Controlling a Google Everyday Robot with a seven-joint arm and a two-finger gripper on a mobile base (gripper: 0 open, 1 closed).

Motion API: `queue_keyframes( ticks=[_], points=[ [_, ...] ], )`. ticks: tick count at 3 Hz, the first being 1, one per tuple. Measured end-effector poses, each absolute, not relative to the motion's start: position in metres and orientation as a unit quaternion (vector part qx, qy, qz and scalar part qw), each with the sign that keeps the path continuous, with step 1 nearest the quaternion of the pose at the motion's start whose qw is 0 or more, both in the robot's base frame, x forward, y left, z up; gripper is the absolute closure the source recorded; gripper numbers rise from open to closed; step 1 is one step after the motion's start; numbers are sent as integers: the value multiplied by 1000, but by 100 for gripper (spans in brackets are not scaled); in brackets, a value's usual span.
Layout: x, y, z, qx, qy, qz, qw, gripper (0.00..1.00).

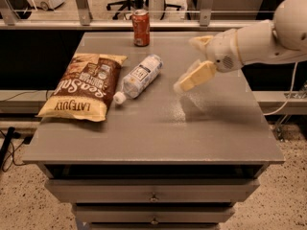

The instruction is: Knock blue plastic bottle over

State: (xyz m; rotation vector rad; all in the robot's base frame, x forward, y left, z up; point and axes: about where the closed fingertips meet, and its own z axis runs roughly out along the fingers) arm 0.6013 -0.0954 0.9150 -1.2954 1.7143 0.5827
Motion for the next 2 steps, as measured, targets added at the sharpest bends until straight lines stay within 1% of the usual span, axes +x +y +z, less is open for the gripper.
queue_keyframes(
  ticks=[1,2],
  points=[
    [598,-147,942,-513,686,217,468,0],
    [599,-149,948,-514,684,215,472,0]
  ],
)
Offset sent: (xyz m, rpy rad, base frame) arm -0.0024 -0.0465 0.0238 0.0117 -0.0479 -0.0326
